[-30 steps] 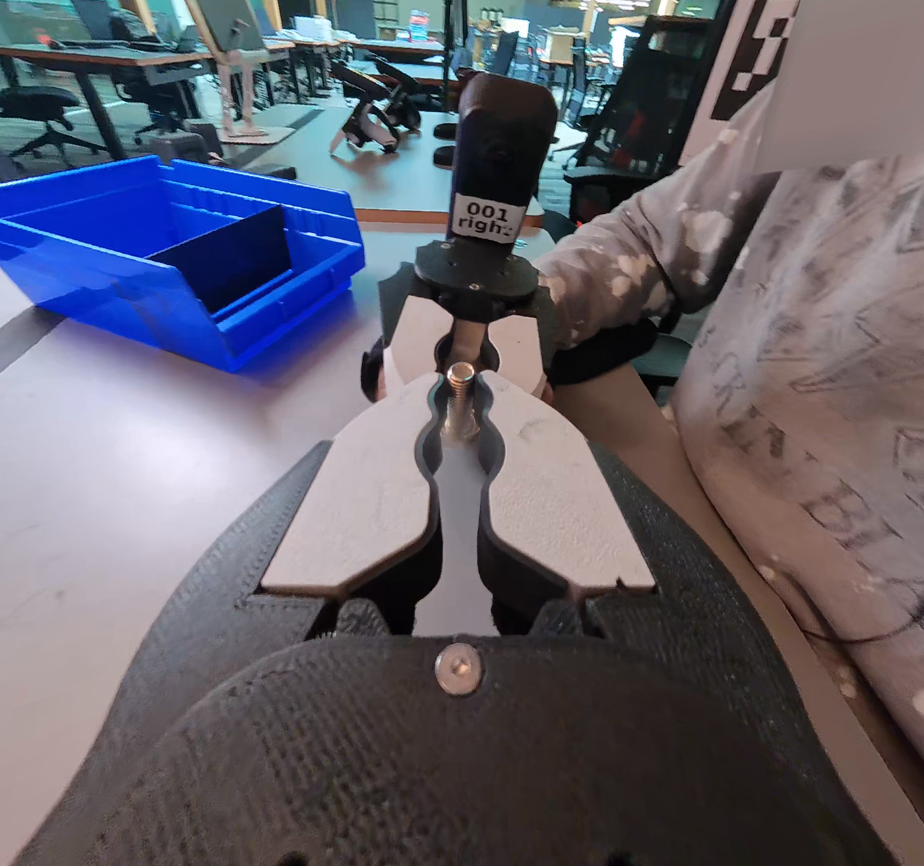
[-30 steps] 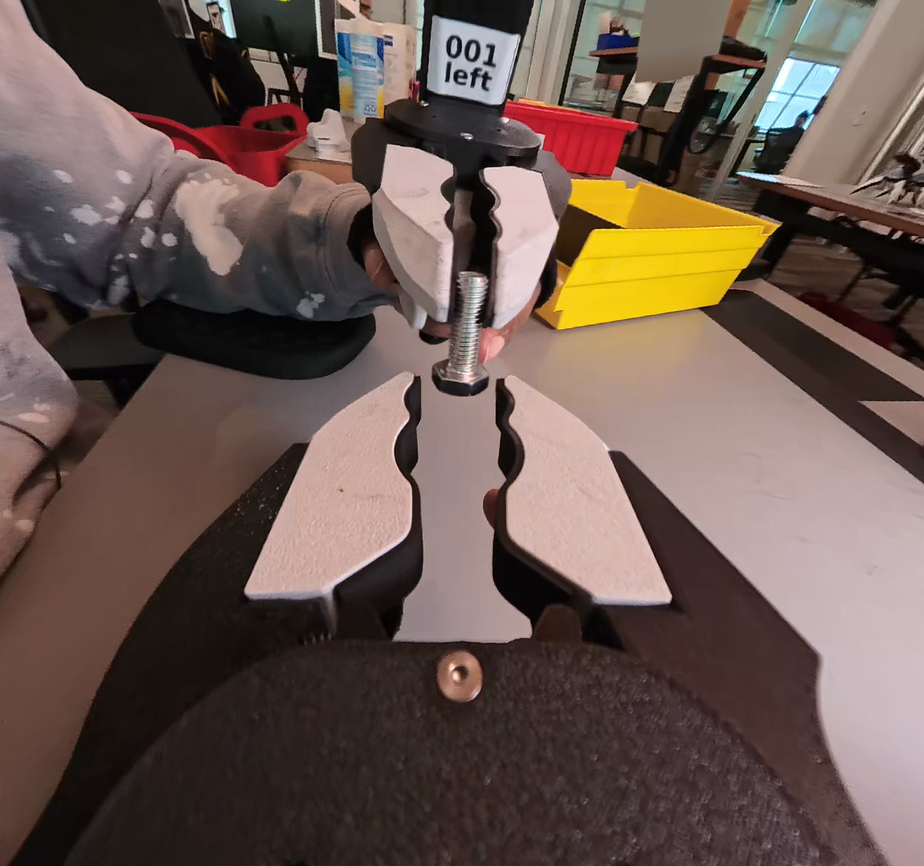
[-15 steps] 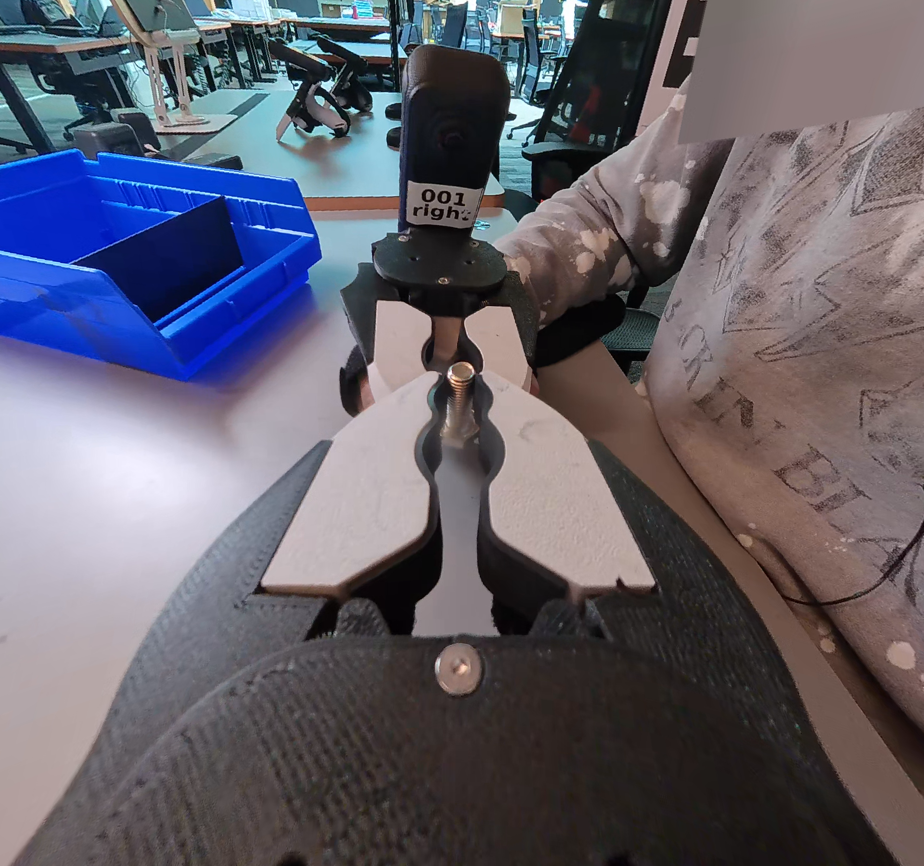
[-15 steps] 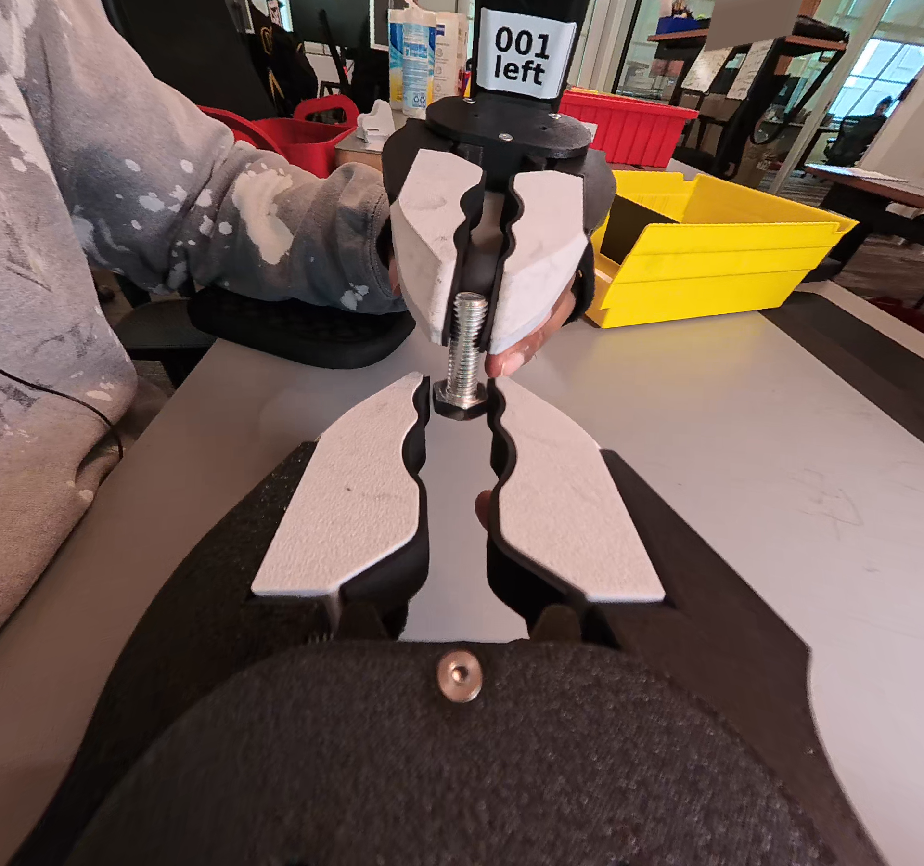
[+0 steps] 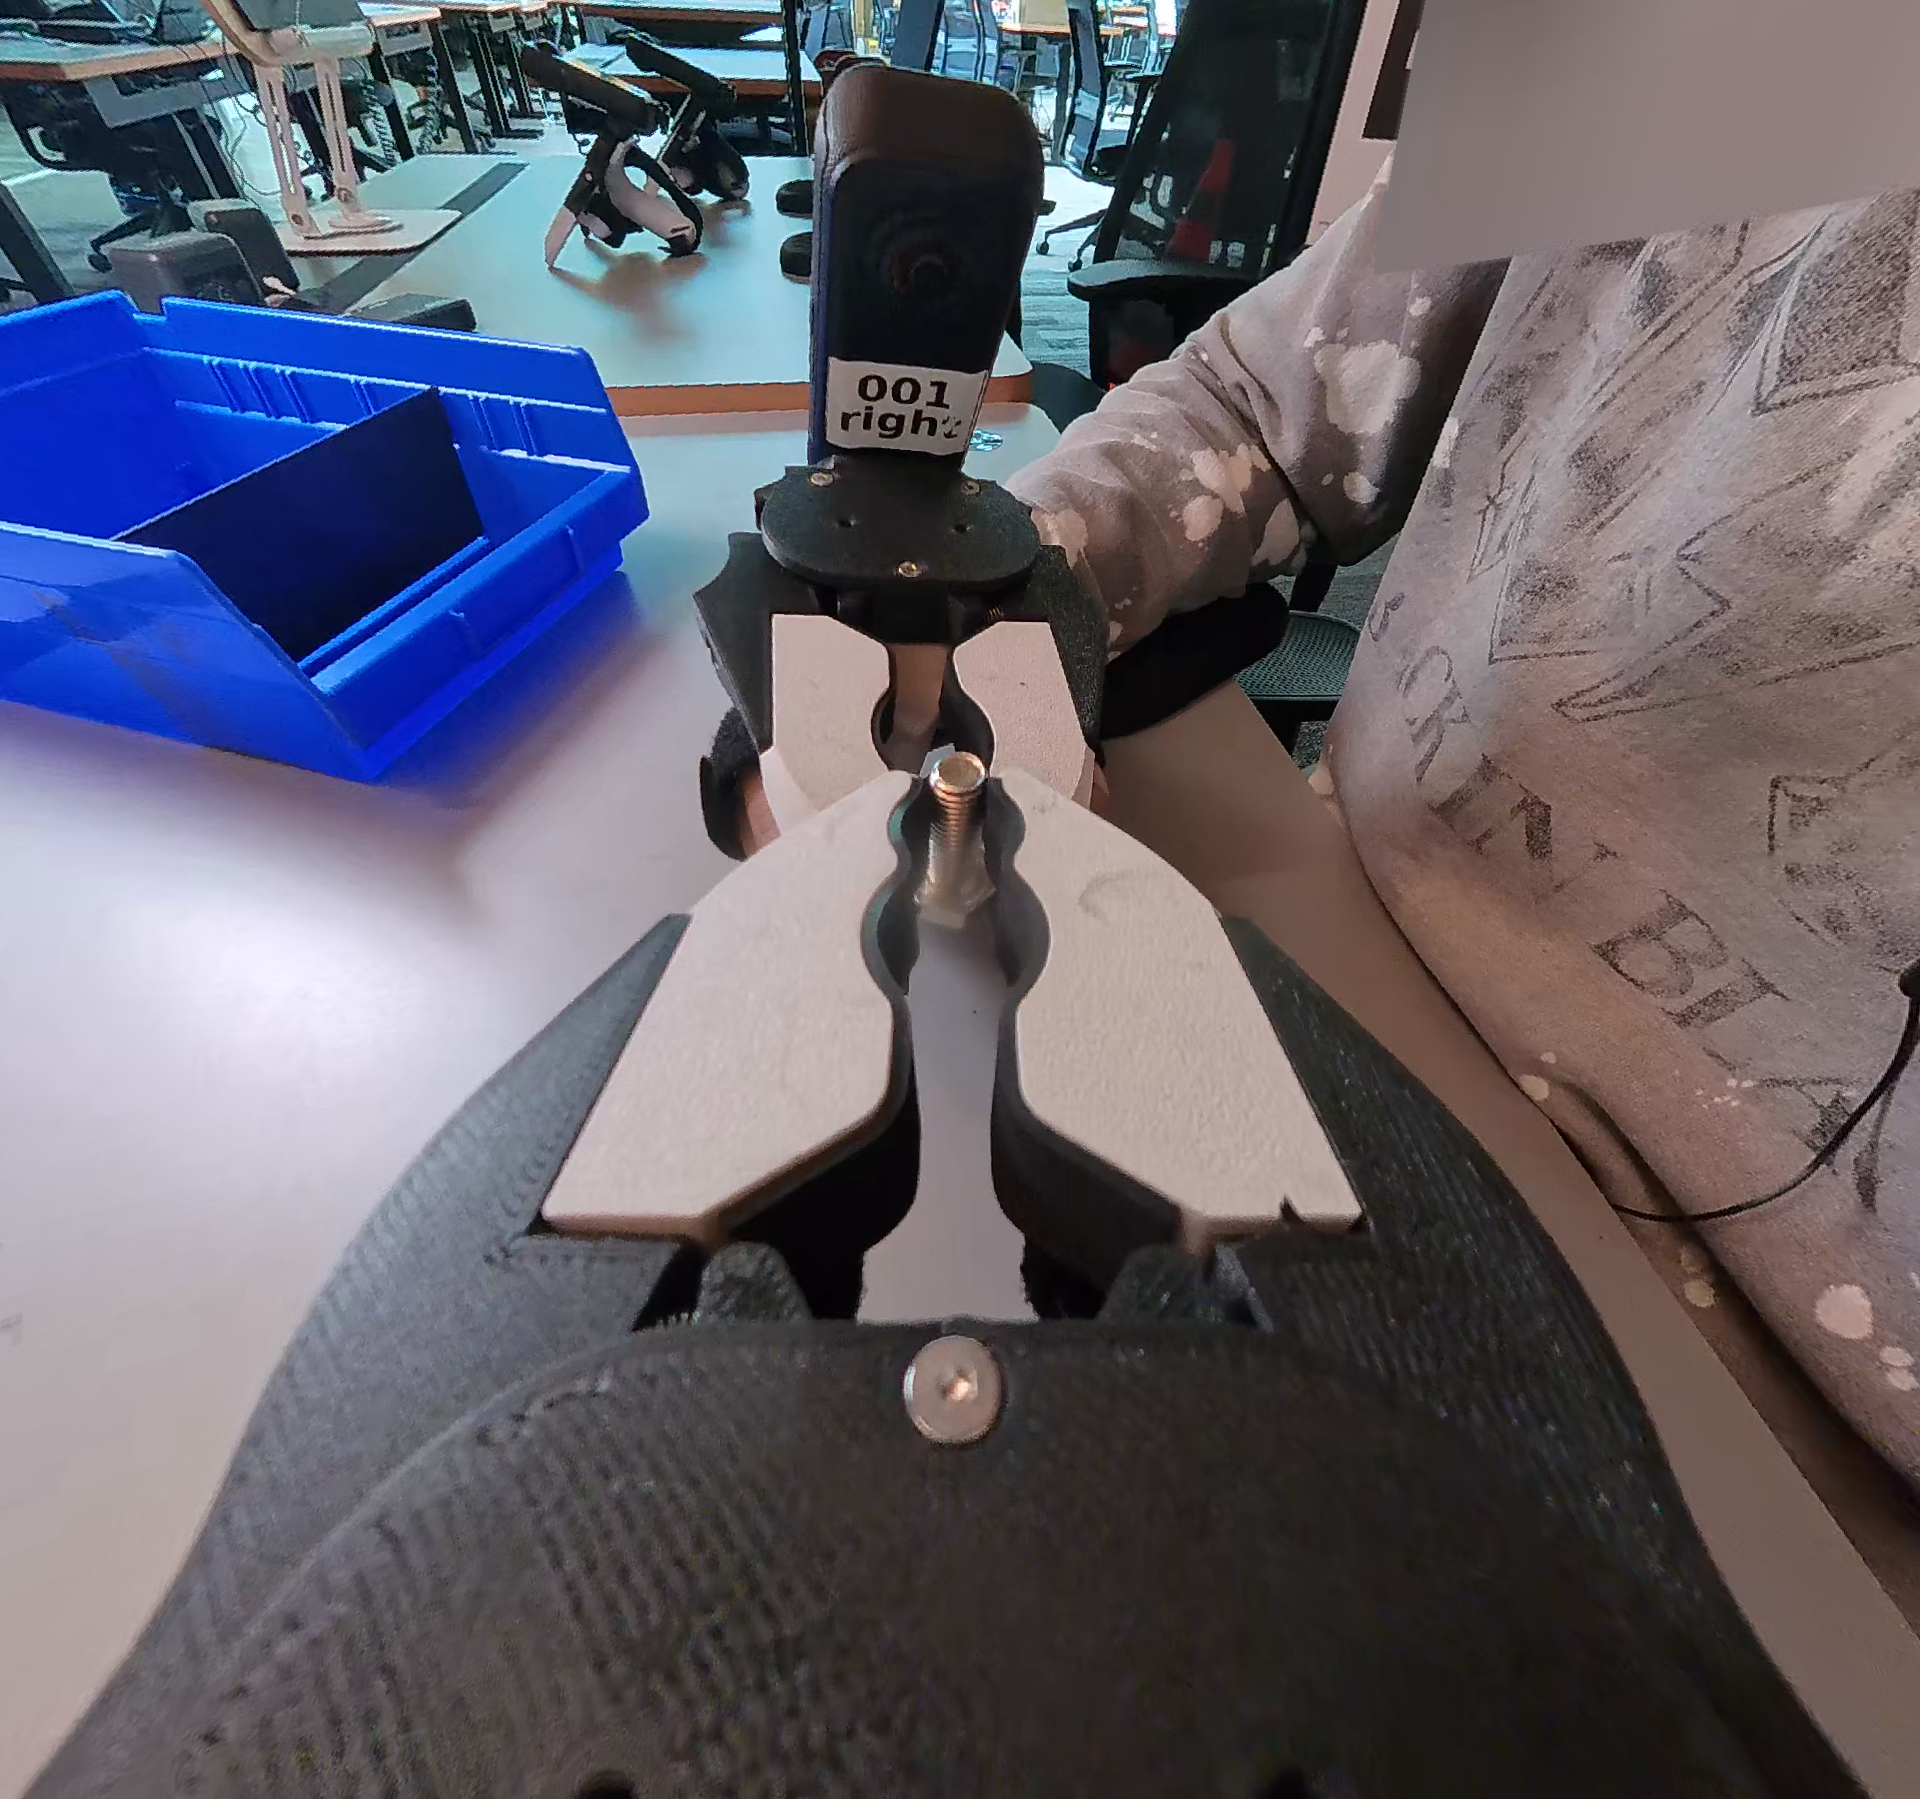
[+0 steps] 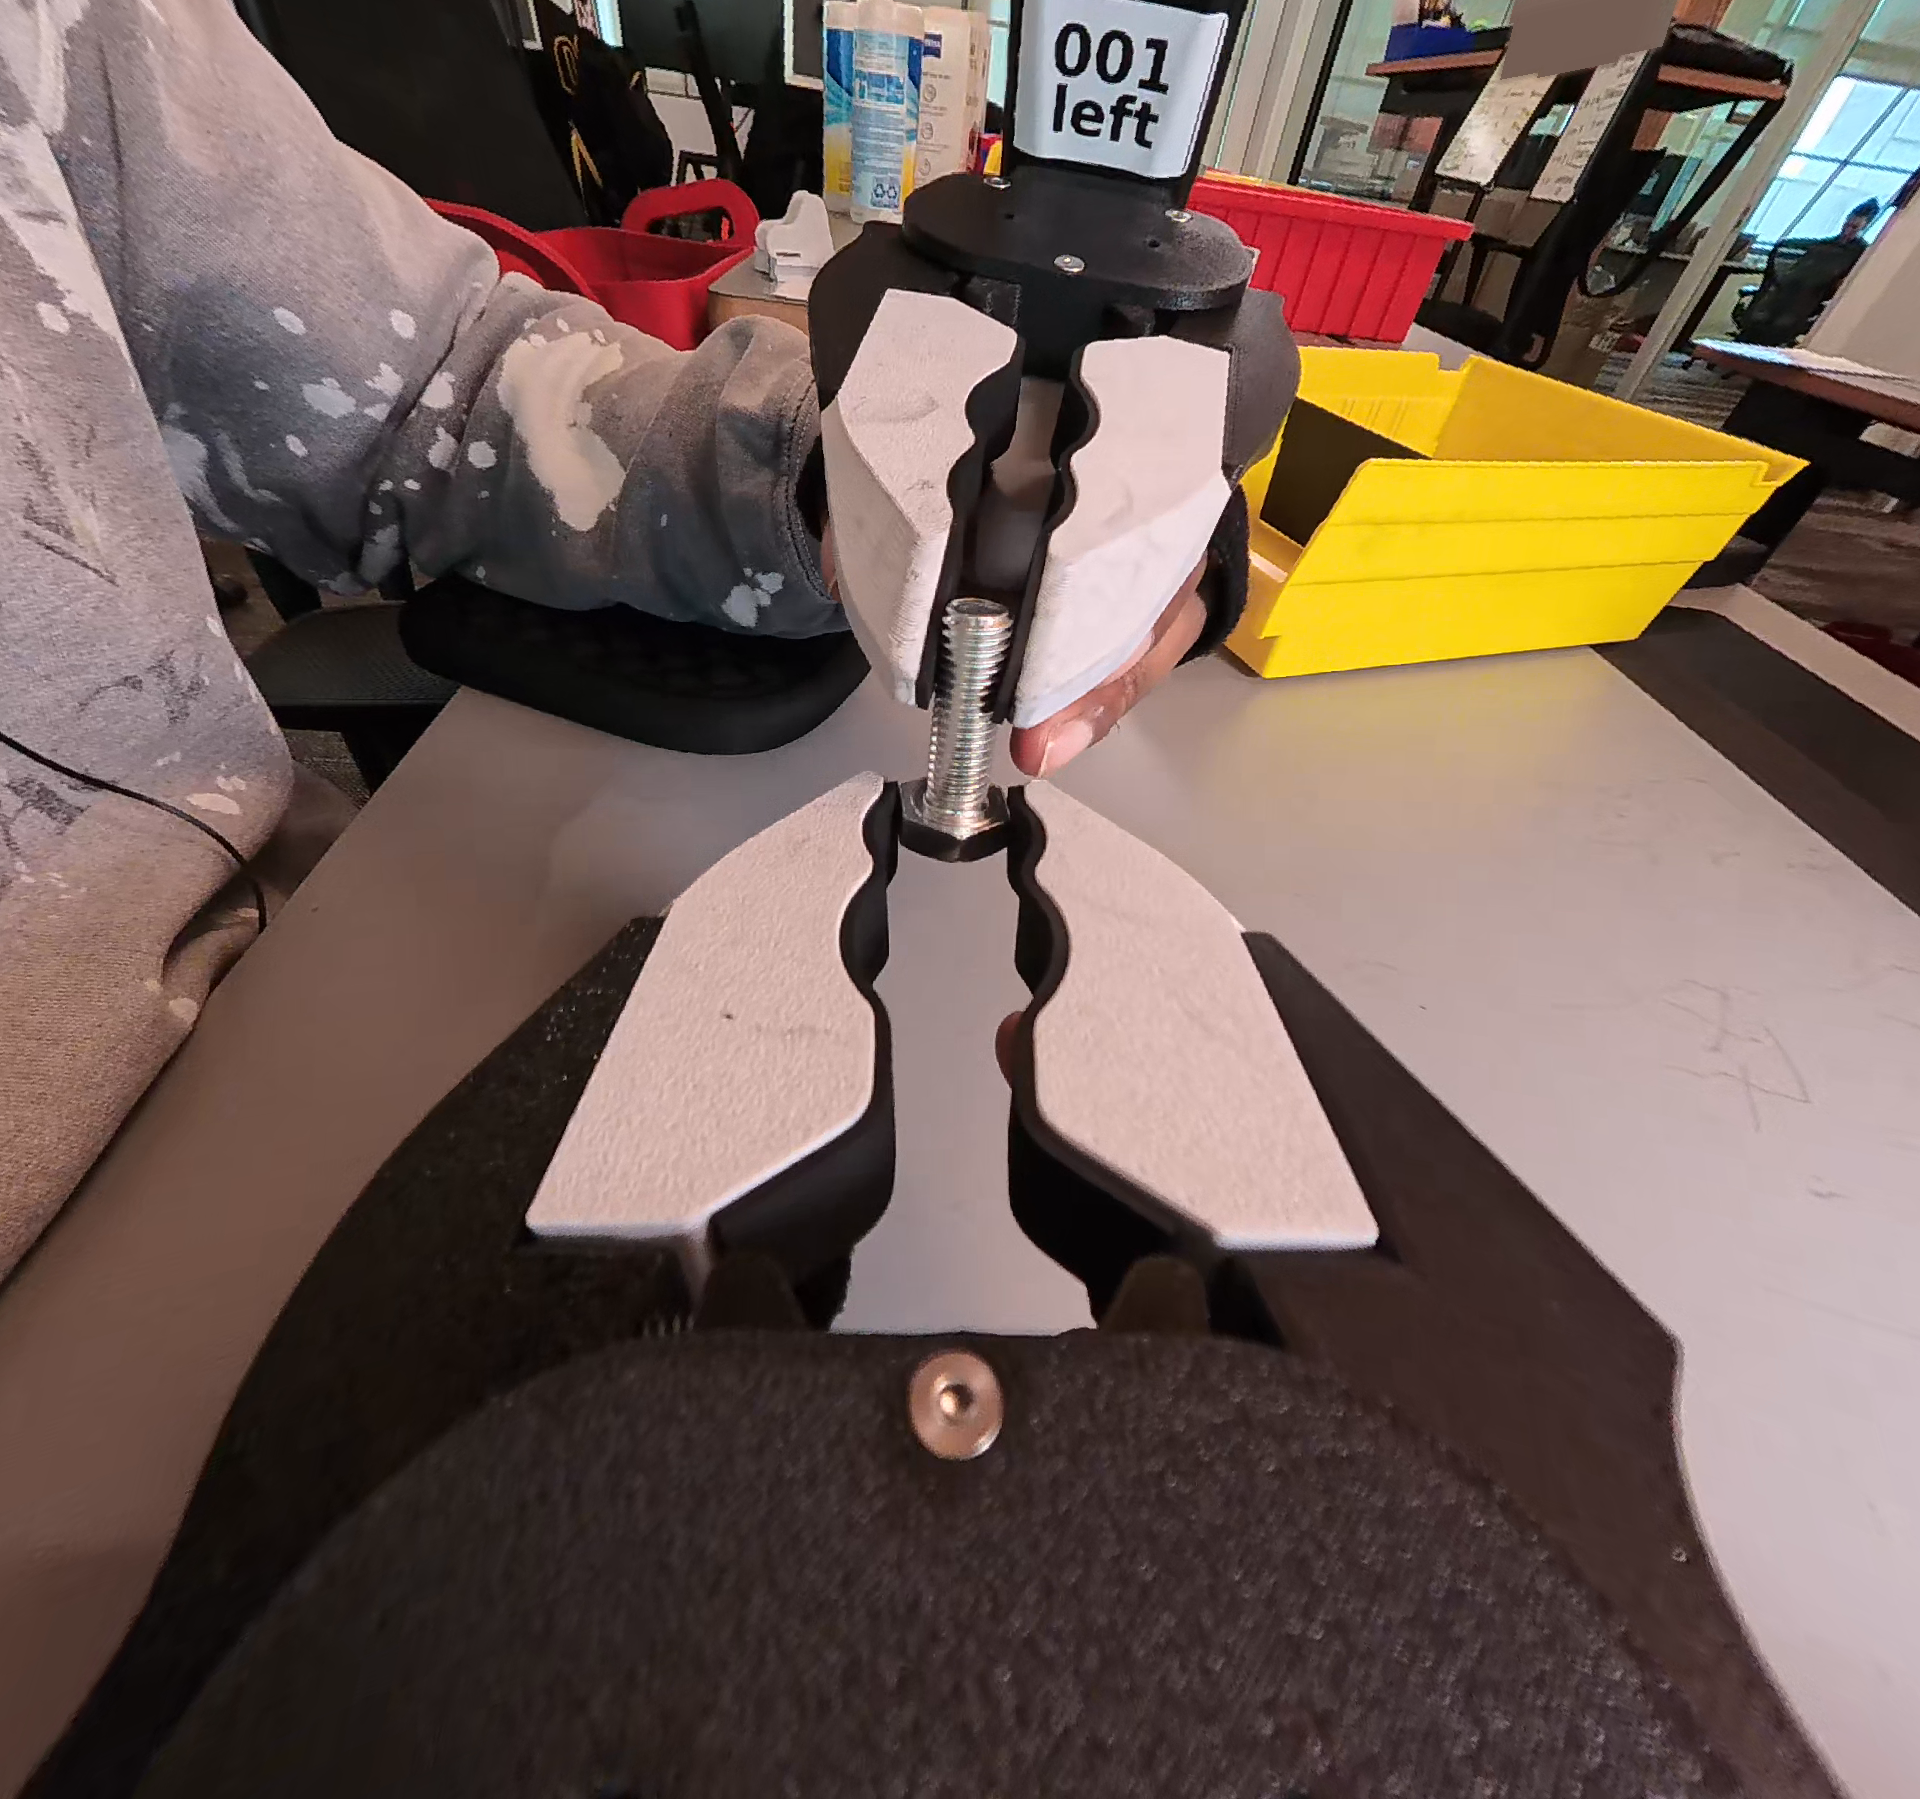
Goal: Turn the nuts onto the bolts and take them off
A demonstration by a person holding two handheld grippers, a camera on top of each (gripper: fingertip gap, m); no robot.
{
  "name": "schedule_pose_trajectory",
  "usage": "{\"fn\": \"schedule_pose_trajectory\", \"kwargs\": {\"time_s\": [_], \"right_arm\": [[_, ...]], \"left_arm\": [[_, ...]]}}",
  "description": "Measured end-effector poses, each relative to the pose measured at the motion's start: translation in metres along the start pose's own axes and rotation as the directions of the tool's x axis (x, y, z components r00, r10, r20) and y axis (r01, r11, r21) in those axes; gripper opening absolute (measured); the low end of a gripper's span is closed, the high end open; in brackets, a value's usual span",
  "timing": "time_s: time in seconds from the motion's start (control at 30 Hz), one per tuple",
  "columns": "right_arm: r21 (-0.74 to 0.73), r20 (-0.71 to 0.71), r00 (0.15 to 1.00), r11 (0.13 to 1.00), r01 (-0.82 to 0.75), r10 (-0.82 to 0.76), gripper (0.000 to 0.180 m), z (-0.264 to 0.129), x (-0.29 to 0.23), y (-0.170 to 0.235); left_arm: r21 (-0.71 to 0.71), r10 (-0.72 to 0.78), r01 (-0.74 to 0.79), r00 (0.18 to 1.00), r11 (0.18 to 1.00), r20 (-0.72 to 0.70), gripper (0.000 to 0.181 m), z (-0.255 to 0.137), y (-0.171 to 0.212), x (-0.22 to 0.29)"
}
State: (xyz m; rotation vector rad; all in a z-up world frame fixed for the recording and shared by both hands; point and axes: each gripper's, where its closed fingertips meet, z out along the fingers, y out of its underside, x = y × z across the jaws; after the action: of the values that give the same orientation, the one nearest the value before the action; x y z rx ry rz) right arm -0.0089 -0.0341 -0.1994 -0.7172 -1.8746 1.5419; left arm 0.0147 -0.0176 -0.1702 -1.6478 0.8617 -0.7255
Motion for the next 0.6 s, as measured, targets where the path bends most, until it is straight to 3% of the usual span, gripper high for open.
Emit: {"fn": "schedule_pose_trajectory", "kwargs": {"time_s": [0.37, 0.6], "right_arm": [[0.005, 0.089, 0.995, 0.999, -0.047, 0.046, 0.018, 0.002, -0.011, 0.001], [0.03, 0.057, 0.998, 0.999, -0.033, 0.031, 0.018, 0.001, -0.007, -0.003]], "left_arm": [[-0.021, 0.037, -0.038, 0.998, 0.999, -0.045, 0.01, 0.001, 0.003, 0.009], [0.017, 0.036, -0.036, 0.999, 0.999, -0.02, 0.015, -0.001, -0.005, 0.007]]}}
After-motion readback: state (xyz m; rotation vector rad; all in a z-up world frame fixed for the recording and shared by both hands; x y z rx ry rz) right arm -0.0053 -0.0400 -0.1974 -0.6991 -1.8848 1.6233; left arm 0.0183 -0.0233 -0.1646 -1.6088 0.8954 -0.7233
